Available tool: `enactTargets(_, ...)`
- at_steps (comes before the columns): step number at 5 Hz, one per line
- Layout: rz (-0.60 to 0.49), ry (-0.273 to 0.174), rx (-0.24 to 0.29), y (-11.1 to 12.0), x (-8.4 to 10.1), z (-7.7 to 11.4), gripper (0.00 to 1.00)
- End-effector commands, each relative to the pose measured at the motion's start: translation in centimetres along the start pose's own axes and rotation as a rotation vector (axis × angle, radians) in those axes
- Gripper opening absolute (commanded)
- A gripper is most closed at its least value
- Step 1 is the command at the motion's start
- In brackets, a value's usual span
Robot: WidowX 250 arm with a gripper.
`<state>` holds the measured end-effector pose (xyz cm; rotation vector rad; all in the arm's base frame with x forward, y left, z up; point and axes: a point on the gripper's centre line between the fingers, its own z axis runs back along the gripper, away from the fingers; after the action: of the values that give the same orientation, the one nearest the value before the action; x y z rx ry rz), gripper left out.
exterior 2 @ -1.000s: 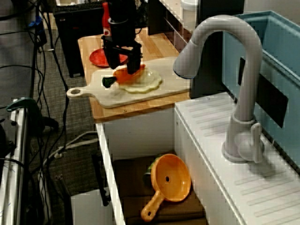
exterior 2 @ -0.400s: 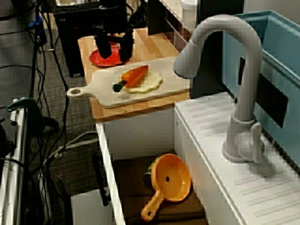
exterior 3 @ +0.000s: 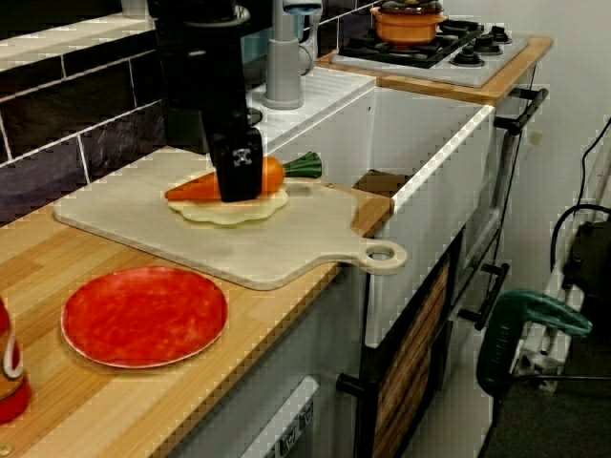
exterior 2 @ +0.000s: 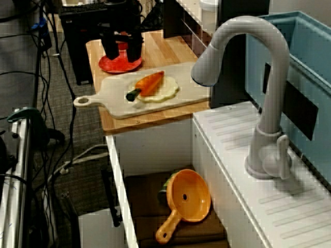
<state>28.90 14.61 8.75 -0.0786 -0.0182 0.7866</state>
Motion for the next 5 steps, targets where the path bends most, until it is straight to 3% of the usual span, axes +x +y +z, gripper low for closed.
enactTargets(1,-0.071,-0.139,0.008,1.5,1.9,3.0,1.00)
enactTargets(5,-0.157,-0.251,0.045,2.9,2.5,4.1,1.00)
